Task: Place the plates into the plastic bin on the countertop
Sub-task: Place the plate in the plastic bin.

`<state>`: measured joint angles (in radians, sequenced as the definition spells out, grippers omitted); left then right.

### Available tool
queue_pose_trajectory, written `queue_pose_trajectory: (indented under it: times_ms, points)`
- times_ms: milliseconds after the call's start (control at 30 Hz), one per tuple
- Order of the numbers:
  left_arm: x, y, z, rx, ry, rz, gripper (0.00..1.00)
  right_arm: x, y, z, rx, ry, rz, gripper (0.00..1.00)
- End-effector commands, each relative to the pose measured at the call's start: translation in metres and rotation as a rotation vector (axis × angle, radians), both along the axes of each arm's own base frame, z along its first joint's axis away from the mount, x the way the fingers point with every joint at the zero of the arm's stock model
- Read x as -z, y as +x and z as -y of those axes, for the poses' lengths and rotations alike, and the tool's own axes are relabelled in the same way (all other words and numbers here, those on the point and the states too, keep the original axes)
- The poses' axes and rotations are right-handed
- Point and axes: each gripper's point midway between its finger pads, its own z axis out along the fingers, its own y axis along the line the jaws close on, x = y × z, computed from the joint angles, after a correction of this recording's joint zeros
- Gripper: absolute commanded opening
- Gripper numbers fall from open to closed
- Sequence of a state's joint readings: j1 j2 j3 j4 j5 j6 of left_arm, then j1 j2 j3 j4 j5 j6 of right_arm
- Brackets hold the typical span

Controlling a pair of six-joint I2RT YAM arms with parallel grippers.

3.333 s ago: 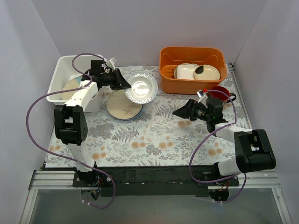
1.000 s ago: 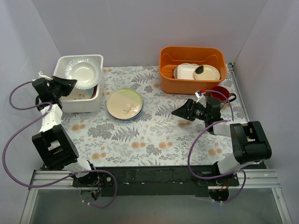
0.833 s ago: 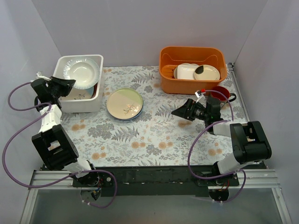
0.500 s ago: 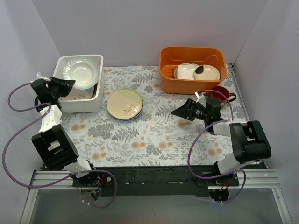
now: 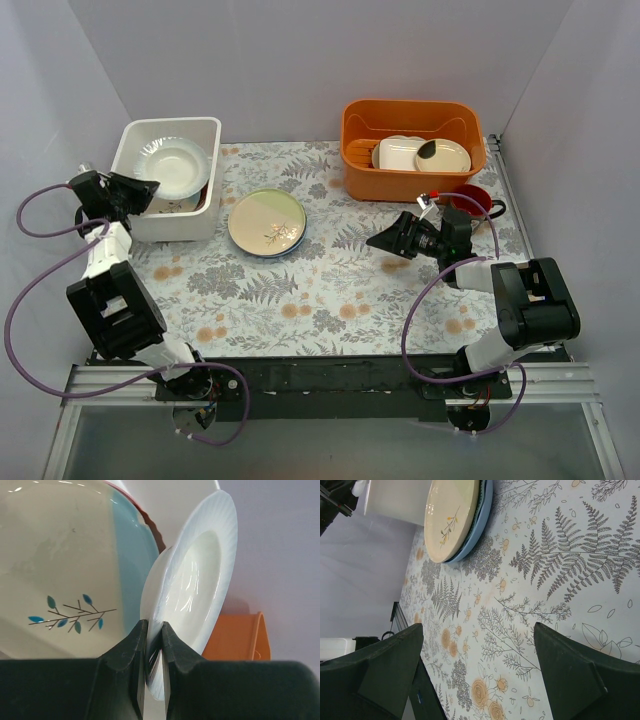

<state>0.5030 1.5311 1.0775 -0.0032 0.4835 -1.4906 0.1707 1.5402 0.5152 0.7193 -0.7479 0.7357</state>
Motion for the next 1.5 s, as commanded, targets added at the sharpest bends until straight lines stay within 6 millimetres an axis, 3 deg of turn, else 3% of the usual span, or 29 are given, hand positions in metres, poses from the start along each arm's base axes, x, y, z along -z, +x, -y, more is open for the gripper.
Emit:
queue_pose_trajectory:
  times_ms: [0, 333, 500, 633, 767, 933, 1000, 1100, 1167, 1467]
  points:
    - [-0.032, 0.009, -0.02, -0.054, 0.083, 0.063, 0.0, -0.021, 0.009, -0.006, -0.024, 0.025, 0.083, 0.98]
    - [0.01, 0.02, -0.021, -0.035, 0.096, -0.097, 0.0, -0.023, 0.007, -0.008, -0.036, 0.039, 0.084, 0.98]
    - [0.011, 0.022, -0.017, -0.028, 0.111, -0.106, 0.0, -0.025, 0.007, -0.008, -0.037, 0.04, 0.087, 0.98]
    - [0.01, 0.023, -0.015, -0.019, 0.117, -0.105, 0.11, -0.024, 0.006, -0.008, -0.04, 0.04, 0.085, 0.98]
    - [0.01, 0.022, -0.018, -0.034, 0.126, -0.119, 0.41, -0.025, 0.007, -0.008, -0.04, 0.041, 0.088, 0.98]
    - [0.003, 0.02, -0.019, -0.049, 0.145, -0.124, 0.63, -0.025, 0.006, -0.009, -0.045, 0.042, 0.088, 0.98]
    - [0.001, 0.018, -0.022, -0.068, 0.154, -0.133, 0.79, -0.024, 0.006, -0.009, -0.045, 0.042, 0.085, 0.98]
    - [-0.003, 0.016, -0.023, -0.08, 0.167, -0.135, 0.92, -0.024, 0.006, -0.009, -0.047, 0.044, 0.084, 0.98]
    - [-0.009, 0.014, -0.022, -0.085, 0.177, -0.122, 0.98, -0.024, 0.006, -0.009, -0.047, 0.045, 0.084, 0.98]
    - [-0.033, 0.005, -0.021, -0.129, 0.237, -0.089, 0.98, -0.023, 0.006, -0.009, -0.048, 0.045, 0.084, 0.98]
